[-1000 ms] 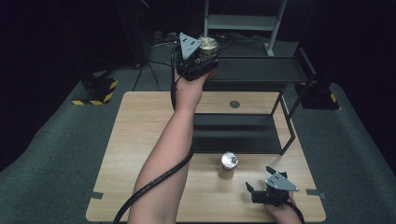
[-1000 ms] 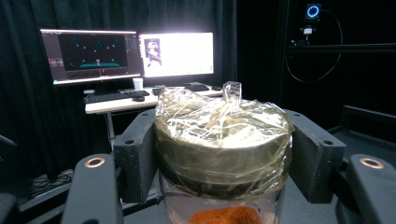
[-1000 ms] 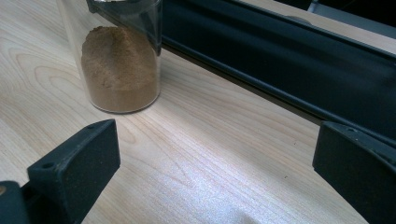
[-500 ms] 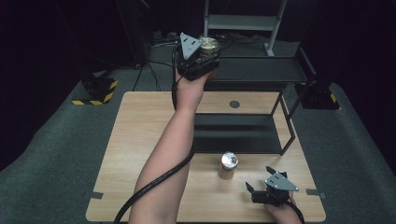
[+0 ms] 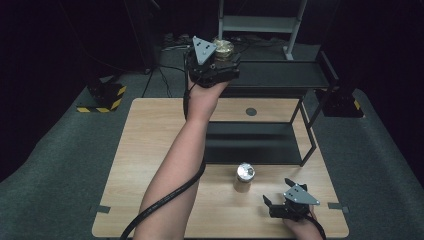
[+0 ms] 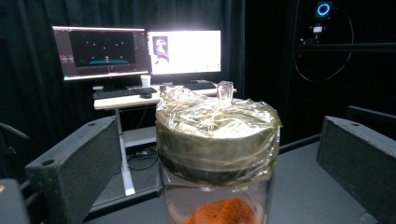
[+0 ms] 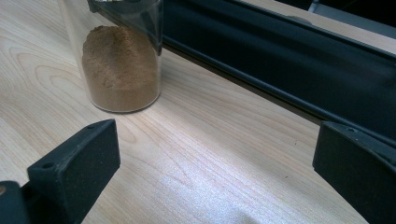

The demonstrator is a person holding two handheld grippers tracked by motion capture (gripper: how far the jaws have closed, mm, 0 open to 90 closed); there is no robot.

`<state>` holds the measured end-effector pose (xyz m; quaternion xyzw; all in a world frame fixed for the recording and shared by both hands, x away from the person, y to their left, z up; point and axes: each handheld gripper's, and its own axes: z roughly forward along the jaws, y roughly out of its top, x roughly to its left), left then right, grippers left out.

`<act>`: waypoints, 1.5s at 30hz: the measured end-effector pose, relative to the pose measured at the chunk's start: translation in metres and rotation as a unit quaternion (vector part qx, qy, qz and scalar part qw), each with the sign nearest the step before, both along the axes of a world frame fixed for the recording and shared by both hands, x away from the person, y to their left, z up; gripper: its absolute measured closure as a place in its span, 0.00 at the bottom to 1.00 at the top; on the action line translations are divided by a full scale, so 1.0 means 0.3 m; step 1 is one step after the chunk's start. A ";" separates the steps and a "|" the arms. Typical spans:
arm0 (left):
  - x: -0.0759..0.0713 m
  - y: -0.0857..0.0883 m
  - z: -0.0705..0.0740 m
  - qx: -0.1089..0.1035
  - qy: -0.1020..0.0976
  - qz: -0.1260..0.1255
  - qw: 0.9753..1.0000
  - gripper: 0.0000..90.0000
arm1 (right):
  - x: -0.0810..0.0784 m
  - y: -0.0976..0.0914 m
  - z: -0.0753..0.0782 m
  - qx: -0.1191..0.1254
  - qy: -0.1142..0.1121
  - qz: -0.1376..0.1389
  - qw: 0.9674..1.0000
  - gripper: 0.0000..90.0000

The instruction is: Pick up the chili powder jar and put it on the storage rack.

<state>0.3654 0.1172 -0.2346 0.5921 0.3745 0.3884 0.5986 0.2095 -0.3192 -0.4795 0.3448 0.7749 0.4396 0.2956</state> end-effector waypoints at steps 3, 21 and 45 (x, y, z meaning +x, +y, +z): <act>-0.019 0.006 0.000 0.000 -0.003 -0.001 1.000 0.00 | 0.000 0.000 0.000 0.001 0.000 0.000 1.000 0.00; -0.175 0.034 -0.007 0.007 -0.010 -0.014 1.000 0.00 | -0.004 0.008 0.000 -0.007 -0.003 0.001 1.000 0.00; -0.376 0.090 -0.108 0.029 -0.018 -0.016 0.999 0.00 | -0.007 0.010 -0.002 -0.011 -0.008 0.004 1.000 0.00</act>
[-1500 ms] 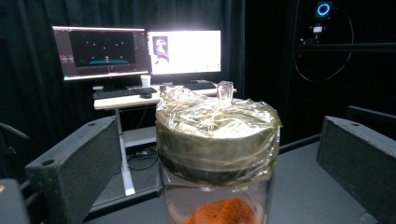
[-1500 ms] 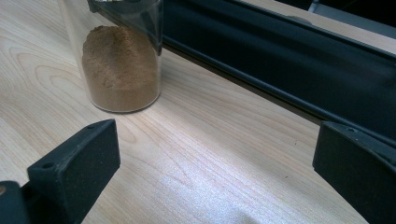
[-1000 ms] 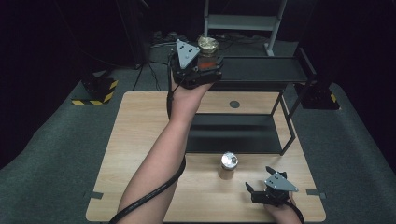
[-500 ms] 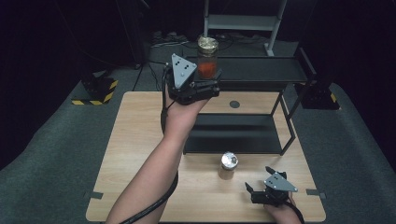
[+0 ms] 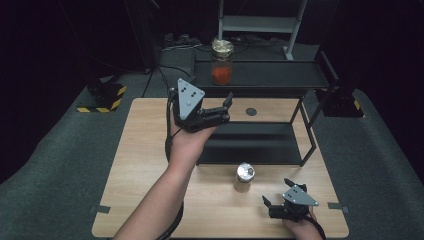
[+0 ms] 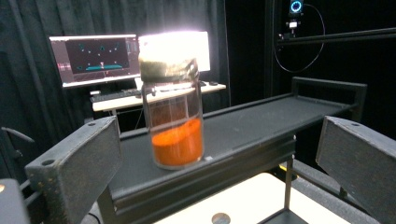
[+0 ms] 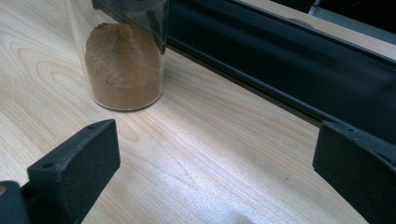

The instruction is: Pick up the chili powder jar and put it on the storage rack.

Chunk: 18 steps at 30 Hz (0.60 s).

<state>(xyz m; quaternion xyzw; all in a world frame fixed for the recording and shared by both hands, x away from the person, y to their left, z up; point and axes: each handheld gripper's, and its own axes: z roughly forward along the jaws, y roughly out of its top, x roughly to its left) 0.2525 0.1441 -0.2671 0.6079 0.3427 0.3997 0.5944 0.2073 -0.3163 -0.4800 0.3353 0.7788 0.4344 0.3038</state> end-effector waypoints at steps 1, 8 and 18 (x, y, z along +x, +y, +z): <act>-0.005 0.004 -0.006 0.002 0.001 0.000 1.000 0.00 | 0.000 0.000 0.000 0.000 0.000 0.000 1.000 0.00; -0.040 0.025 -0.054 0.004 0.009 0.000 1.000 0.00 | -0.001 0.002 0.000 -0.002 -0.001 0.001 1.000 0.00; -0.081 0.051 -0.125 0.017 0.023 -0.001 1.000 0.00 | -0.002 0.003 0.000 -0.004 -0.002 0.002 1.000 0.00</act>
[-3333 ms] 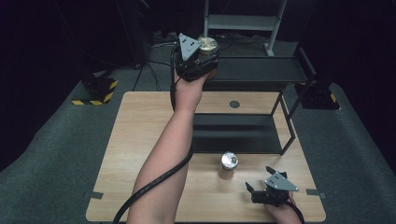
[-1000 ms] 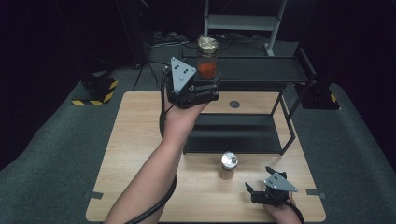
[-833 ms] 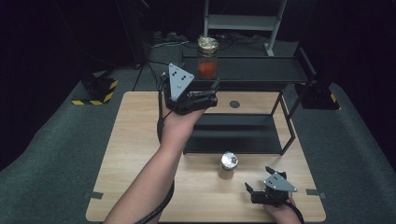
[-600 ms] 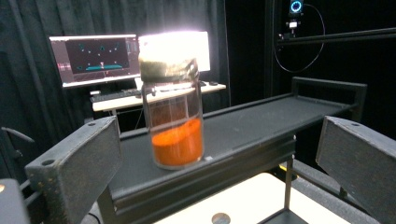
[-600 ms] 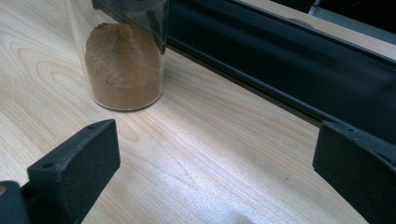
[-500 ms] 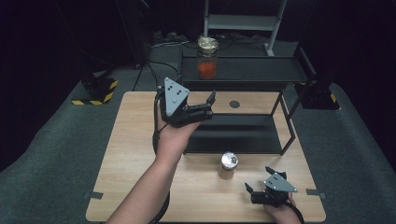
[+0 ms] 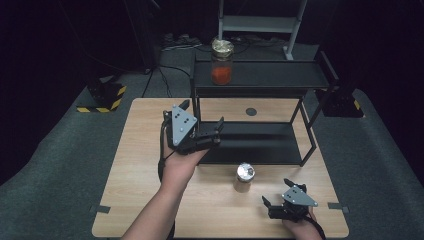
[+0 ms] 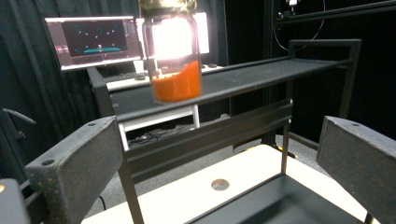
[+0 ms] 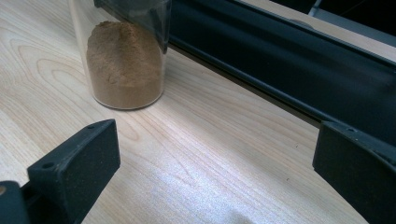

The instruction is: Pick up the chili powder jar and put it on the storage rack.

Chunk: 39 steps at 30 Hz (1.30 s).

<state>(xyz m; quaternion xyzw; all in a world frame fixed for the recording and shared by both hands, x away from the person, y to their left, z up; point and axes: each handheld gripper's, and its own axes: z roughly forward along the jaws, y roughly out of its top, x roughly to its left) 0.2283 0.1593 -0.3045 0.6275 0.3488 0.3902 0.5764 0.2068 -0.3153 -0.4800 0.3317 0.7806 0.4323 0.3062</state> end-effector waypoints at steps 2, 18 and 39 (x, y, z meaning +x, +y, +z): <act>-0.007 0.005 -0.016 0.001 0.002 0.000 1.000 0.00 | 0.000 -0.002 0.000 0.002 0.000 0.000 1.000 0.00; -0.050 0.068 -0.180 0.012 0.040 -0.007 0.999 0.00 | -0.001 0.000 0.000 0.001 0.000 -0.001 1.000 0.00; -0.078 0.108 -0.406 0.052 0.112 0.002 0.992 0.00 | -0.004 0.005 -0.001 -0.005 -0.003 0.000 1.000 0.00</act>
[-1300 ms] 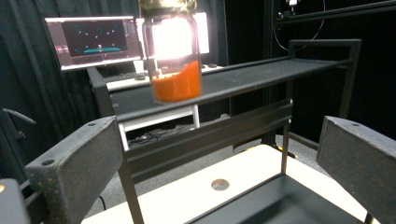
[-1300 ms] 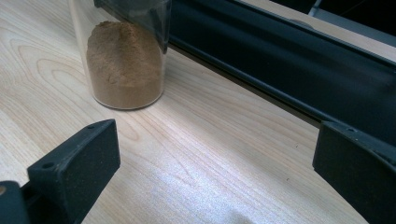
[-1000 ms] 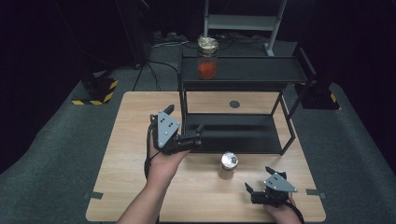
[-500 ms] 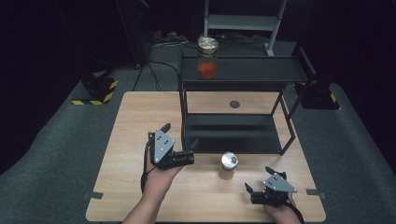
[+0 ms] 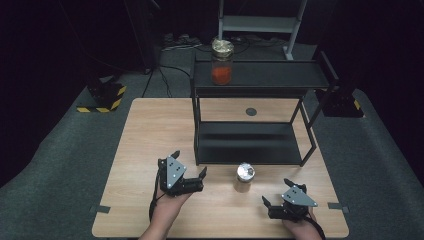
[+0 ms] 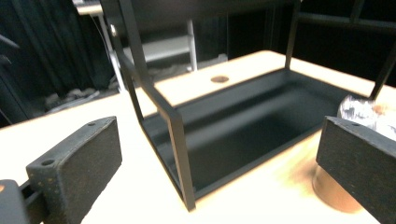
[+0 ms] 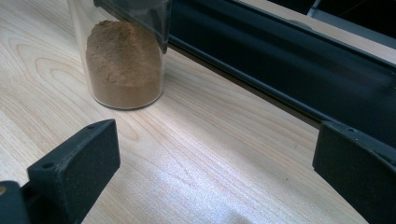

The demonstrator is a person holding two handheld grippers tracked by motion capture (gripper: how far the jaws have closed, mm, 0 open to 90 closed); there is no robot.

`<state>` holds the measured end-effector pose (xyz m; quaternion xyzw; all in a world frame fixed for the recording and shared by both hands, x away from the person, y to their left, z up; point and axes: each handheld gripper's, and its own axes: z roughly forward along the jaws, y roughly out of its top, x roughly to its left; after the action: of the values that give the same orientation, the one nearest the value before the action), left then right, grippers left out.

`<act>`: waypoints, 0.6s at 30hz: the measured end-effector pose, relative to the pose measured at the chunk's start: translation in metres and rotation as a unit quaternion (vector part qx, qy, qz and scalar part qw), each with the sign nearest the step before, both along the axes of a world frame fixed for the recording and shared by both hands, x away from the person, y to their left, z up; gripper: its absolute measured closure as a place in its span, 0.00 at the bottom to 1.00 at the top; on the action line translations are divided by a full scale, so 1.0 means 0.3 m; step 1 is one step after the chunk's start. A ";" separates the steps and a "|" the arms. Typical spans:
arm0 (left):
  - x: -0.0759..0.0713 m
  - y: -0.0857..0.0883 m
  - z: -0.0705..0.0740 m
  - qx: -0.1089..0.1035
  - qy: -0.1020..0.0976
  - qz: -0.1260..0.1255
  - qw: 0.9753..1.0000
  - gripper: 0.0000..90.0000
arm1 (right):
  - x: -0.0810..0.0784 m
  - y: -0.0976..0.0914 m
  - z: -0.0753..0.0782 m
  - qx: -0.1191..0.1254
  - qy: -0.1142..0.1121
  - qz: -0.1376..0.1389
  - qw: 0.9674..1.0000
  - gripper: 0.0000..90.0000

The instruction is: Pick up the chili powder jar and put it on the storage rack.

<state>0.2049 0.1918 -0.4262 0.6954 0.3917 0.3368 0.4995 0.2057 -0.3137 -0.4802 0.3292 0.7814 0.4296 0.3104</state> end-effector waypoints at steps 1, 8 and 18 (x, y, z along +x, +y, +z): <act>-0.002 0.001 -0.010 0.004 0.004 0.000 1.000 0.00 | 0.000 0.001 0.000 -0.001 0.000 0.000 1.000 0.00; -0.014 0.015 -0.083 0.017 0.035 -0.003 0.999 0.00 | -0.002 0.001 -0.001 0.000 -0.001 -0.002 1.000 0.00; -0.030 0.043 -0.151 0.032 0.070 -0.006 0.997 0.00 | -0.003 0.004 -0.001 -0.001 -0.002 -0.005 1.000 0.00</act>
<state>0.1958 0.2048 -0.4716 0.7353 0.4102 0.2970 0.4503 0.2047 -0.3124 -0.4805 0.3321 0.7796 0.4282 0.3139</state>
